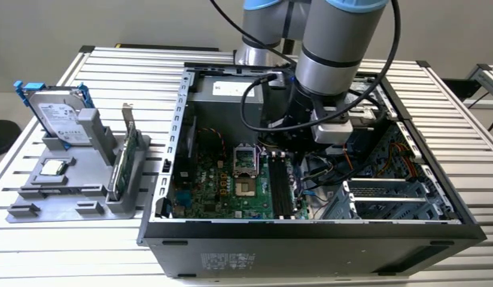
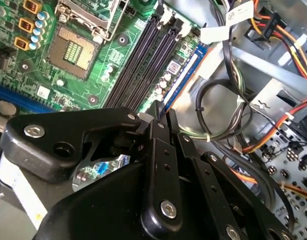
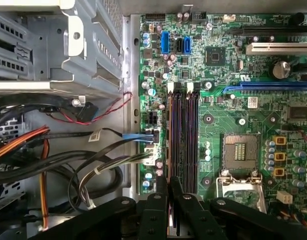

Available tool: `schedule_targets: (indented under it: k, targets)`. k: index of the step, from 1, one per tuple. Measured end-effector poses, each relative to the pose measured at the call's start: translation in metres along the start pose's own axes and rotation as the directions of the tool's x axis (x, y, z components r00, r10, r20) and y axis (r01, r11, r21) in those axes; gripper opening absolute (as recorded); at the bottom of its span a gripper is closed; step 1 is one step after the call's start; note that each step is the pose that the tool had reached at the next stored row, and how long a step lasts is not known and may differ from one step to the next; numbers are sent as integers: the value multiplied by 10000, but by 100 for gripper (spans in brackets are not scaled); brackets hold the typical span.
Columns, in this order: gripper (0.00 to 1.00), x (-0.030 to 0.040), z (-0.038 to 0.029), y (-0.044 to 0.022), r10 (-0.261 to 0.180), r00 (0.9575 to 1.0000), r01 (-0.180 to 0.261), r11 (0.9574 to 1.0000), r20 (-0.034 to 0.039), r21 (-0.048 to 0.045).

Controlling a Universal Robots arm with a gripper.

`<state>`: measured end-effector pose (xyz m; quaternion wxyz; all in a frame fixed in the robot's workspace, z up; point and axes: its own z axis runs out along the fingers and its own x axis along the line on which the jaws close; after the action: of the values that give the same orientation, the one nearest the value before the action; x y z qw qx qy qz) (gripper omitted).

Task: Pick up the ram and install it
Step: 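Insert the ram into the slot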

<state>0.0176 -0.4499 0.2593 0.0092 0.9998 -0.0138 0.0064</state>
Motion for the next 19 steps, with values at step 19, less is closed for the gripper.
schedule_targets:
  k: [19]
  targets:
    - [0, -4, 221, 7, 0, 10000, 0, 10000, 0, -1]
